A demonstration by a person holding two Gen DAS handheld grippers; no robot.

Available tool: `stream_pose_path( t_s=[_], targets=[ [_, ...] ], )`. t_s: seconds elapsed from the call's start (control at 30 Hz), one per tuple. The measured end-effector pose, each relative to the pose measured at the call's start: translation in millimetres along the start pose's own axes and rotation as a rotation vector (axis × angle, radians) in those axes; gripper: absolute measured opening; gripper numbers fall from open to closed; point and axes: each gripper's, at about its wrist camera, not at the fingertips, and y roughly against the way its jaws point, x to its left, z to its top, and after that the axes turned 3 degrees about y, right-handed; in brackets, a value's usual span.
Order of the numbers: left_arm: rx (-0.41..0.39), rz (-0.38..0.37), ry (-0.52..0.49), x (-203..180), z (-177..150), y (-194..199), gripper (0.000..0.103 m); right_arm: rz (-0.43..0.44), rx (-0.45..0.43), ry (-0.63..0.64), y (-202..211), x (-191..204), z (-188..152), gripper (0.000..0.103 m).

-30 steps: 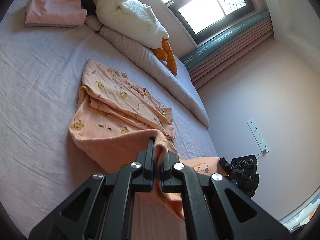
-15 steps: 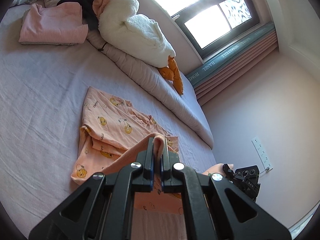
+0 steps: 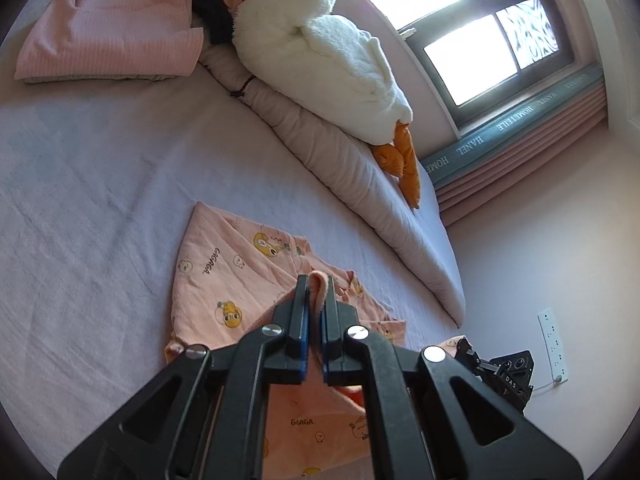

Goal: Fold small clothes

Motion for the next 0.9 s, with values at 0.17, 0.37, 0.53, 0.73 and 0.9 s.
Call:
stream_pose_path(
  t_s=[0.17, 0.37, 0.53, 0.73, 0.9],
  targets=[
    [0.022, 0.111, 0.082, 20, 25, -36, 0.003, -0.117, 0.011, -0.011, -22, -16, 19, 0.008],
    [0.039, 0.266, 0.095, 43, 44, -54, 0.009, -0.300, 0.021, -0.126, -31, -58, 32, 0.009],
    [0.068, 0.243, -0.038, 50, 42, -33, 0.025, -0.269, 0.084, -0.081, -15, -61, 27, 0.052],
    [0.171, 0.142, -0.085, 60, 26, -22, 0.025, -0.257, 0.163, -0.014, -9, -61, 14, 0.053],
    [0.230, 0.133, -0.113, 54, 18, -40, 0.026, -0.348, 0.215, 0.068, -32, -53, 13, 0.053]
  ],
)
